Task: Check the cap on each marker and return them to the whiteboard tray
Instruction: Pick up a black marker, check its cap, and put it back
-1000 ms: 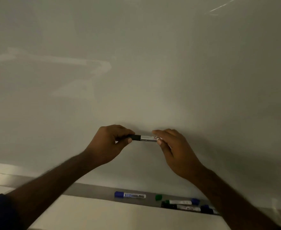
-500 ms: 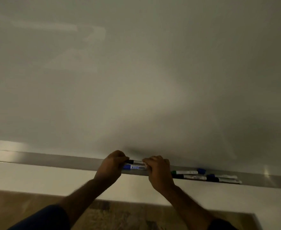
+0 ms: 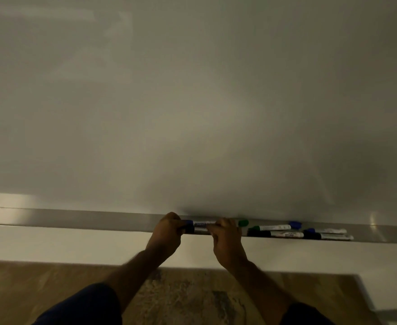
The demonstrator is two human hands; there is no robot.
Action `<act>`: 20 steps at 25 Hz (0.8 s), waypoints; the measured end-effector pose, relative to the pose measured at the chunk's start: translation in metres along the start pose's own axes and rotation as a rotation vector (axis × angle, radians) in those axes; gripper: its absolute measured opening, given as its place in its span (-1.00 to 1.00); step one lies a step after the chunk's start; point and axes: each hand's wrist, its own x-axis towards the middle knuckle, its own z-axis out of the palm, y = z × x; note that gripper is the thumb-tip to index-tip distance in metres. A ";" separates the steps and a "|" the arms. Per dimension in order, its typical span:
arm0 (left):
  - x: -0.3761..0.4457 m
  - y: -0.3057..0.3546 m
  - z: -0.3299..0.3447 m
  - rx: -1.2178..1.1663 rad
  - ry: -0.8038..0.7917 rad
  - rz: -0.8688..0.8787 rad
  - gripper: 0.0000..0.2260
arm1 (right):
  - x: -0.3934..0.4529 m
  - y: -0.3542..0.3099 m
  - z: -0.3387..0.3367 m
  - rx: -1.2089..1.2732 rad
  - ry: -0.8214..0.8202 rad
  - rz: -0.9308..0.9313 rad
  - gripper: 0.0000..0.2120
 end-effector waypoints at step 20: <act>0.005 -0.004 0.007 -0.044 -0.024 0.078 -0.76 | 0.007 0.014 -0.005 -0.127 -0.003 -0.006 -0.64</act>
